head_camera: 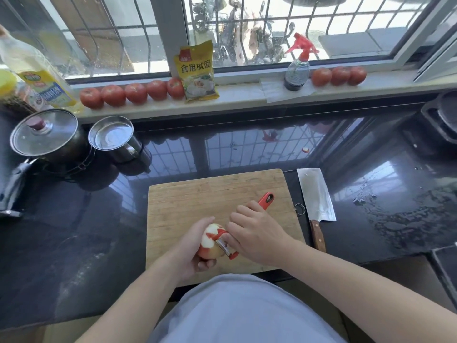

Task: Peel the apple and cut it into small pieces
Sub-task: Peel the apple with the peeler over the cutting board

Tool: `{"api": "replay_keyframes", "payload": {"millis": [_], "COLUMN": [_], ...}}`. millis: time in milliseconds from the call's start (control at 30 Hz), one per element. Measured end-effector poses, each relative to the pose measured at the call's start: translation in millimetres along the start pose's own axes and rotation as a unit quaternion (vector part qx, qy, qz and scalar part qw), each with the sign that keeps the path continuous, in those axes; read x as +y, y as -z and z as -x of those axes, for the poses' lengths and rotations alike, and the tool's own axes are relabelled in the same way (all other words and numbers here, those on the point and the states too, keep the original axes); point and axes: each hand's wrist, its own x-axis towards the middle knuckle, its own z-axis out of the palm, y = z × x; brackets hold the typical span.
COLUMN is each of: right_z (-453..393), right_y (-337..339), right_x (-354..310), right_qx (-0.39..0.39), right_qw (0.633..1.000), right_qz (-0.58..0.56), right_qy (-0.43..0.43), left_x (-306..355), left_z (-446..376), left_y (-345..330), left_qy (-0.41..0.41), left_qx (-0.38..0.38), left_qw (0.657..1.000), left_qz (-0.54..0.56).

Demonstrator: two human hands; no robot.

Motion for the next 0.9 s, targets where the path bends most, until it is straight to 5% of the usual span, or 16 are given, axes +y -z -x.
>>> {"api": "replay_keyframes", "payload": {"millis": [233, 433, 633, 700, 767, 833, 900], "right_z": [1, 14, -21, -26, -19, -3, 15], "right_y": [-22, -33, 0, 6, 6, -6, -18], "right_x": [11, 58, 38, 33, 35, 45, 59], "right_qx": [-0.039, -0.089, -0.089, -0.013, 0.034, -0.189, -0.318], "right_qw": [0.999, 0.963, 0.935, 0.893, 0.886, 0.891, 0.836], "right_qz": [0.027, 0.102, -0.06, -0.179, -0.17, -0.108, -0.098], "right_qy": [-0.025, -0.234, -0.338, -0.413, -0.43, -0.399, -0.436], "left_x": [5, 2, 24, 30, 33, 34, 37], "left_z": [-2, 5, 6, 10, 12, 8, 0], "left_y": [-1, -2, -1, -1, -2, -6, -14], "left_qy": [0.023, 0.019, -0.024, -0.031, -0.031, -0.024, -0.013], "left_qx": [0.048, 0.065, 0.048, 0.035, 0.037, 0.053, 0.073], "left_qw": [0.998, 0.997, 0.991, 0.989, 0.986, 0.981, 0.975], "left_qz": [-0.038, -0.025, 0.12, 0.142, 0.158, 0.187, 0.209]}}
